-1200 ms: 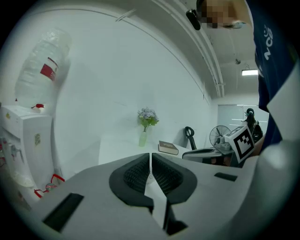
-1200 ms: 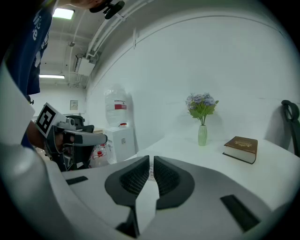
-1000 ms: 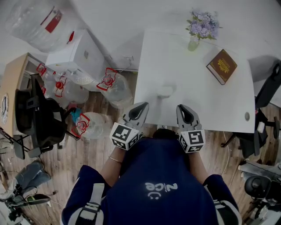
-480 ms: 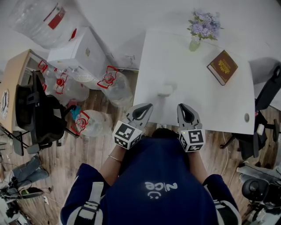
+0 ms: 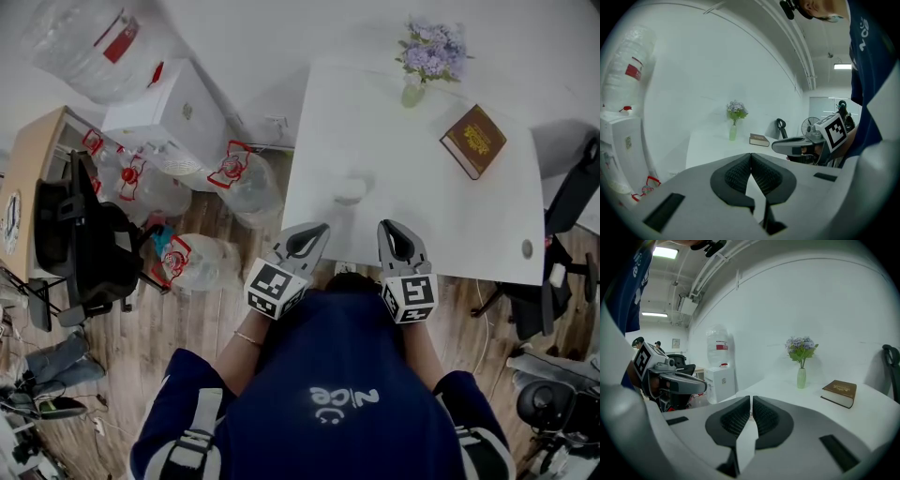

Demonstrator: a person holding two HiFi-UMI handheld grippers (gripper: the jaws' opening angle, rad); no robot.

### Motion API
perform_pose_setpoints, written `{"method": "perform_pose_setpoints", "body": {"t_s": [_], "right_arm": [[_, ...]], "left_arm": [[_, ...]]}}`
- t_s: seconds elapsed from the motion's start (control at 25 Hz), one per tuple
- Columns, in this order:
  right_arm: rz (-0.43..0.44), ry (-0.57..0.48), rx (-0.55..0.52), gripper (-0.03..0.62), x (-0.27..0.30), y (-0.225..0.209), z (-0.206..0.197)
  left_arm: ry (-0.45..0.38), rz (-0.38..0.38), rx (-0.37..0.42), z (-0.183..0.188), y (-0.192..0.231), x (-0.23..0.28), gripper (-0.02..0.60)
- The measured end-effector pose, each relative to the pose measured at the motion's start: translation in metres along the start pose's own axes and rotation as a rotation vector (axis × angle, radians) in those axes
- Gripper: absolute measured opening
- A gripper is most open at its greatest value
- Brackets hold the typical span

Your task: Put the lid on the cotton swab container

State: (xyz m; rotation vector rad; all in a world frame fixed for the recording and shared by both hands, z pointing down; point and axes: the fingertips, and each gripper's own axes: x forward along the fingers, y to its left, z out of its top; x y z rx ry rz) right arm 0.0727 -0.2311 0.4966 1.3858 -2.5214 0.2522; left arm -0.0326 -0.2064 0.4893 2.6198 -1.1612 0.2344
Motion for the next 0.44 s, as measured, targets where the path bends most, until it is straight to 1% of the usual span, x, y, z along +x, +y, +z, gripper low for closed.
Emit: {"method": "perform_pose_setpoints", "body": {"t_s": [0.2, 0.44], "right_arm": [[0.012, 0.001, -0.015, 0.055, 0.0022, 0.0022, -0.0006], [0.023, 0.009, -0.034, 0.055, 0.0051, 0.0045, -0.0002]], "left_arm": [[0.006, 0.015, 0.002, 0.0025, 0.0017, 0.0002, 0.019], [0.016, -0.020, -0.001, -0.0031, -0.0027, 0.0021, 0.018]]}}
